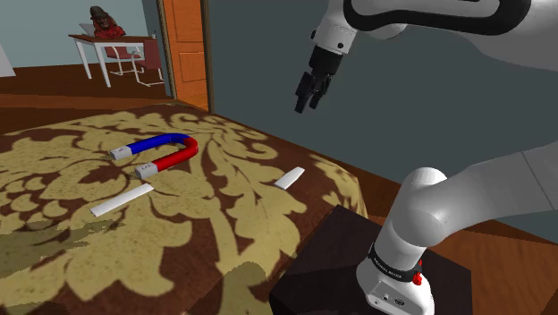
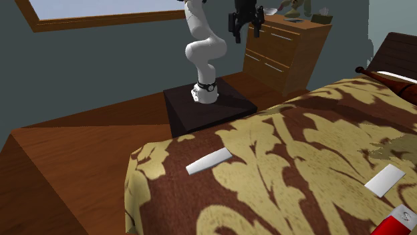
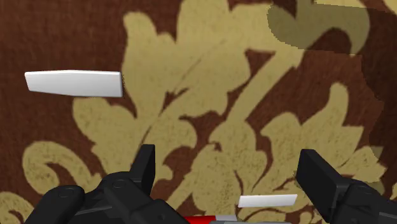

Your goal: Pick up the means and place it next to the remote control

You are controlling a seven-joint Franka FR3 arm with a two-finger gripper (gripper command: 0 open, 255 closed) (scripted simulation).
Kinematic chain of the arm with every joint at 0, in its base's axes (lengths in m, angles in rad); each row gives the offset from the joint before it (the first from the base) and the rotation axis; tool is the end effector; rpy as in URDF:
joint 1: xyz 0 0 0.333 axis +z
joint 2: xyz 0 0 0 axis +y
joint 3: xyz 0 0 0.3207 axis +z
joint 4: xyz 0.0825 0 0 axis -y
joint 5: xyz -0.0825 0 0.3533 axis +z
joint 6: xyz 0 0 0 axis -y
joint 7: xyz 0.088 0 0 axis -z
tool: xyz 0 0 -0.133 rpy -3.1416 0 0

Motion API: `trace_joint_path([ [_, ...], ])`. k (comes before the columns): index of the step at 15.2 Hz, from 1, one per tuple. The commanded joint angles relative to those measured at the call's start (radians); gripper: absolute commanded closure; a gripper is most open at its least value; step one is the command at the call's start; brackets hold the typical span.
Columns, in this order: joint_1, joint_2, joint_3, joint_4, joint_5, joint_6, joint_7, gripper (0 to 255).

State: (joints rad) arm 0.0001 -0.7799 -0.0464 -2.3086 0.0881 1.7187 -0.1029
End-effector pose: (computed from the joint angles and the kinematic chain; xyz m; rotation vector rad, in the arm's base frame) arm 0.2942 -0.0080 0.6028 -3.0181 -0.0939 -0.2987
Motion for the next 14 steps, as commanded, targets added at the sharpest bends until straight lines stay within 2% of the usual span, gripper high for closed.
trace_joint_path([
  [1, 0.0, 0.0, 0.0, 0.0, 0.0, 0.0, 0.0, 0],
  [8, 0.041, 0.003, -0.153, -0.167, -0.092, 0.125, -0.349, 0],
  [14, 0.076, 0.091, -0.3, -0.241, -0.177, 0.255, -0.652, 0],
])
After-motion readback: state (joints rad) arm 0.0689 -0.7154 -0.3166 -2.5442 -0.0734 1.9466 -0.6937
